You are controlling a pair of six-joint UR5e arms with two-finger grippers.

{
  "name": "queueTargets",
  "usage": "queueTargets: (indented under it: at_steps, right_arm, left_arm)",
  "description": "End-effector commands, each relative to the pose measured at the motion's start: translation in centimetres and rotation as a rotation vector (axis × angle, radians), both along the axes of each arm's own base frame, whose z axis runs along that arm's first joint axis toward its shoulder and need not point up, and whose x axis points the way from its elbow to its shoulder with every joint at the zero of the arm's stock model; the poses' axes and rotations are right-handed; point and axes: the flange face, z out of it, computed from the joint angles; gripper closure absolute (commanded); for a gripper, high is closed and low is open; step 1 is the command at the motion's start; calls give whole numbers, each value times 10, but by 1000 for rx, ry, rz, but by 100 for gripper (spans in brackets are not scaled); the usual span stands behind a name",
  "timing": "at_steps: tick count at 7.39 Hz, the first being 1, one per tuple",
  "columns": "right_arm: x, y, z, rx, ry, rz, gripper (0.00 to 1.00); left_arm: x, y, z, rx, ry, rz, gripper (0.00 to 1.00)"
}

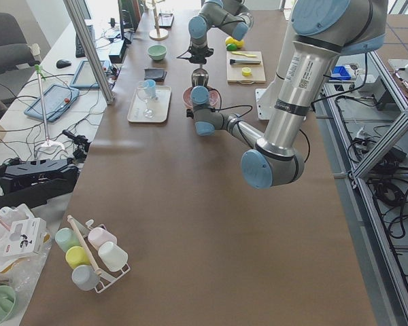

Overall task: Put ice in cup with scoop
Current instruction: 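Lower the scoop with the right gripper into the ice cubes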

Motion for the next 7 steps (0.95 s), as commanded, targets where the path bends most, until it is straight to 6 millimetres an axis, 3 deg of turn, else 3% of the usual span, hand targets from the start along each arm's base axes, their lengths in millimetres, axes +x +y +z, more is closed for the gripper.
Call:
queueTargets:
  at_steps: [1, 7]
  right_arm:
    - [-12, -3, 4, 1, -6, 10, 100]
    - [-29, 1, 3, 54, -51, -4, 100]
  left_arm:
    - [0, 0, 0, 1, 2, 0, 1]
    - [0, 1, 1, 0, 0, 2, 1]
